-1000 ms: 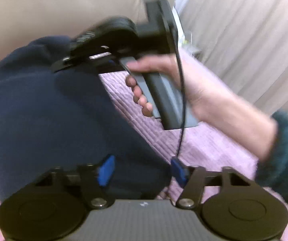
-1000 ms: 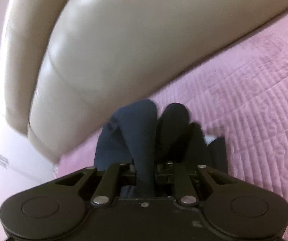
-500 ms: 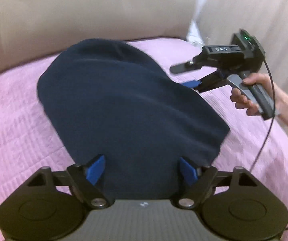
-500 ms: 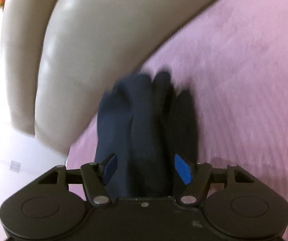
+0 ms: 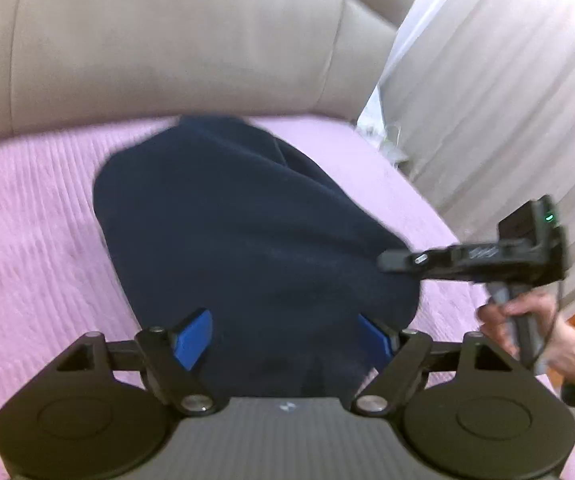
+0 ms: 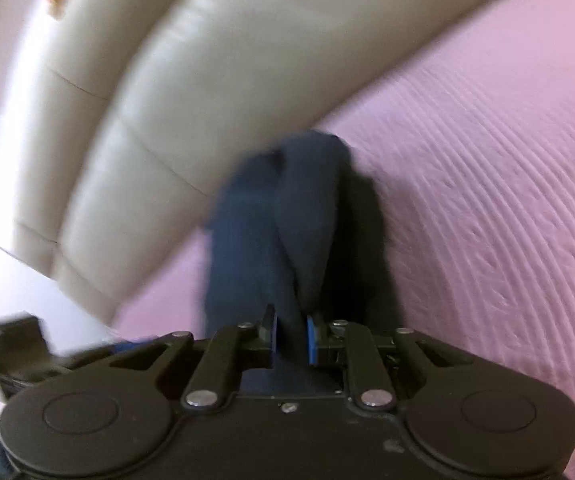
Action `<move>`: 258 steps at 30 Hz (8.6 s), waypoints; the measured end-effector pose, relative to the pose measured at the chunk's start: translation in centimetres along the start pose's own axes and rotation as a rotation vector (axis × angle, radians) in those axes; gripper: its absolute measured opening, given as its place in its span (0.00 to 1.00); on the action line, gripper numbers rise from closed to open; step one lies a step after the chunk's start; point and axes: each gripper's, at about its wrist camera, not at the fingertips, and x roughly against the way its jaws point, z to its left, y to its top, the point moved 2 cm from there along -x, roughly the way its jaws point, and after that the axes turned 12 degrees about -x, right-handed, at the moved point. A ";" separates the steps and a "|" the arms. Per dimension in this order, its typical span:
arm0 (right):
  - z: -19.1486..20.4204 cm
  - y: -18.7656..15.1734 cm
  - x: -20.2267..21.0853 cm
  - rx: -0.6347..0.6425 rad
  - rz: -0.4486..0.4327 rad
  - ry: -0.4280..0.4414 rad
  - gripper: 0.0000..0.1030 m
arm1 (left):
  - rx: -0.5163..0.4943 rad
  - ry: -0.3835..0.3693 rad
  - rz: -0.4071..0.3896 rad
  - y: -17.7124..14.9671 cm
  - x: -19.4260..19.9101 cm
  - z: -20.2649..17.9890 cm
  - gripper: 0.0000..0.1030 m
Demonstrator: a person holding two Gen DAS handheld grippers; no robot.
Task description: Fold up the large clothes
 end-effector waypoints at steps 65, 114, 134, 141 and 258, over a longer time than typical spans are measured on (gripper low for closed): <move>5.2 13.5 -17.4 0.660 0.017 -0.271 1.00 | 0.046 0.216 -0.010 -0.3 -4.0 5.3 0.89; 1.4 6.6 -17.4 0.067 0.339 0.188 0.74 | 0.383 0.192 -0.078 -3.2 -7.2 8.6 0.96; 16.6 -2.2 -8.4 0.088 0.310 0.412 0.60 | 0.257 0.185 -0.180 -2.7 14.5 2.1 0.83; 17.6 -8.4 -11.9 0.160 0.355 0.359 0.60 | 0.300 0.242 -0.147 -10.1 16.8 2.7 0.84; 22.8 -23.6 3.0 0.789 0.196 -0.324 0.99 | 0.206 0.598 0.178 -17.4 19.6 -12.8 0.93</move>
